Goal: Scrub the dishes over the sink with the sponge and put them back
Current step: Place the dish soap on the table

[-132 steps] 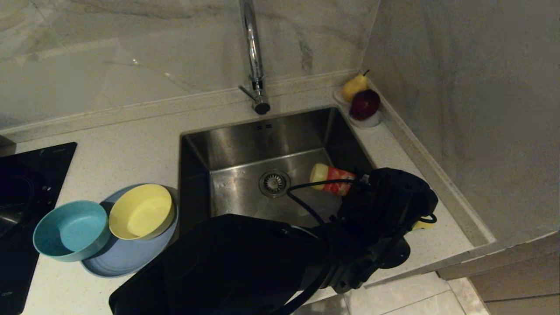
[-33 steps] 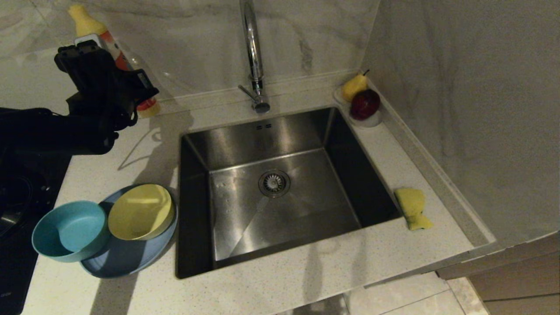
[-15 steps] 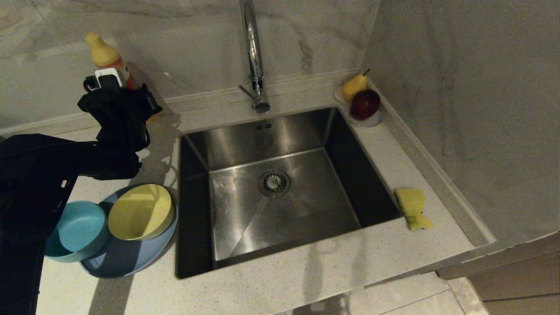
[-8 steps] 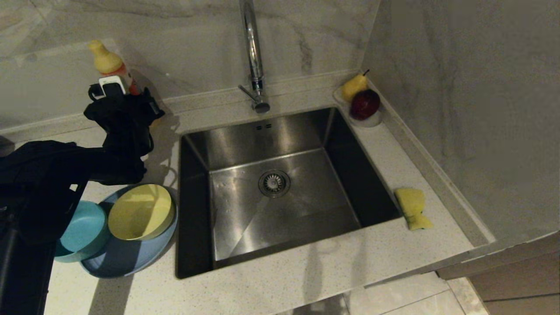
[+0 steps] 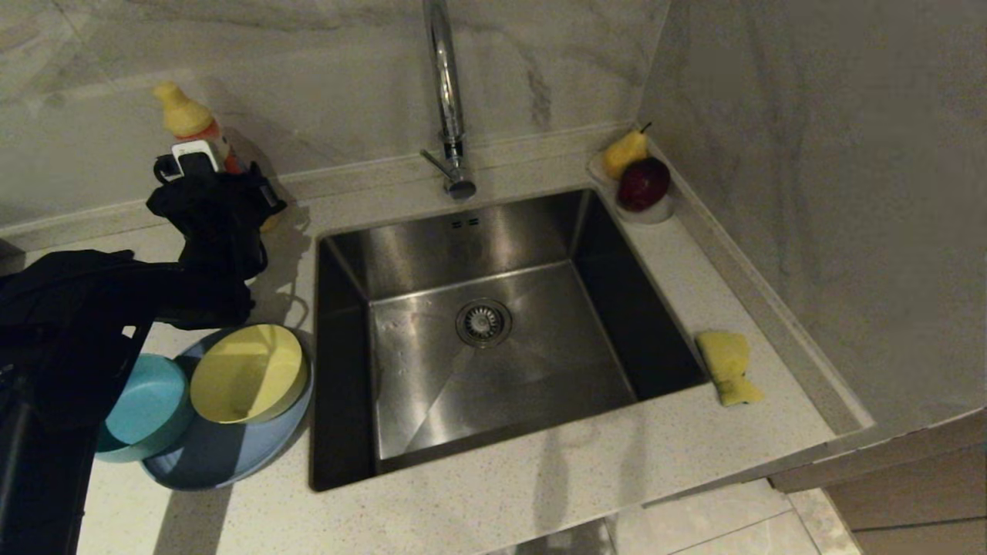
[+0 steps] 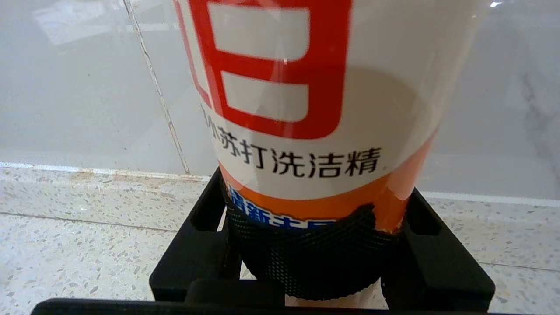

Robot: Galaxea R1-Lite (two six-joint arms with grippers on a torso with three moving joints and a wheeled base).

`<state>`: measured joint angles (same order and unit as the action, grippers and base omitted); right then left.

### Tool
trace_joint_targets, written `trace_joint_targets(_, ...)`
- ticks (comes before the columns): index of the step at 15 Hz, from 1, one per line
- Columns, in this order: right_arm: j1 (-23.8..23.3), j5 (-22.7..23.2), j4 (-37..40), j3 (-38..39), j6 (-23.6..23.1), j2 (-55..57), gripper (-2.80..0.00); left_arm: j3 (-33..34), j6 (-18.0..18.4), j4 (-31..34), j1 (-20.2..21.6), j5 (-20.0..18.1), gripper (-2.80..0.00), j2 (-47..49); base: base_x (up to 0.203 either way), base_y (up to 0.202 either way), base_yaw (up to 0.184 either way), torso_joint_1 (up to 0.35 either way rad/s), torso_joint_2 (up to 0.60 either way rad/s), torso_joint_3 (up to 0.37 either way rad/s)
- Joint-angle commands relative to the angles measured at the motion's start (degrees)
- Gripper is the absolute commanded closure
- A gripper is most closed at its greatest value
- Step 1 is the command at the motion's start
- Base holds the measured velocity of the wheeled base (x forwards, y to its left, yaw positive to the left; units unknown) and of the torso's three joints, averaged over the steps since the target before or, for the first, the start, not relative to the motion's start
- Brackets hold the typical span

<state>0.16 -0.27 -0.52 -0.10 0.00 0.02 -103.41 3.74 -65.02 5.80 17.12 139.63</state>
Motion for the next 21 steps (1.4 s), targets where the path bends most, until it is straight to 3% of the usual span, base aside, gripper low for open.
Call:
trace_joint_targets(1, 0.0, 0.0, 0.0, 0.0, 0.0, -0.1, 0.0, 0.1, 0.0, -0.4, 0.2, 0.1, 0.0, -0.2, 0.0, 0.0, 0.0, 0.0, 0.0, 0.0)
trace_joint_targets(9, 0.0, 0.0, 0.0, 0.0, 0.0, -0.1, 0.0, -0.2, -0.2, 3.4, 0.9, 1.3, 0.0, 0.4, 0.0, 0.0, 0.0, 0.0, 0.0, 0.0)
trace_joint_targets(10, 0.0, 0.0, 0.0, 0.0, 0.0, -0.1, 0.0, -0.4, -0.2, 3.4, 1.0, 1.3, -2.8, 0.4, 0.0, 0.0, 0.0, 0.0, 0.0, 0.0)
trace_joint_targets(21, 0.0, 0.0, 0.0, 0.0, 0.0, -0.1, 0.0, -2.4, -0.6, 3.2, 0.9, 1.4, -2.8, 0.1, 0.0, 0.0, 0.0, 0.0, 0.0, 0.0)
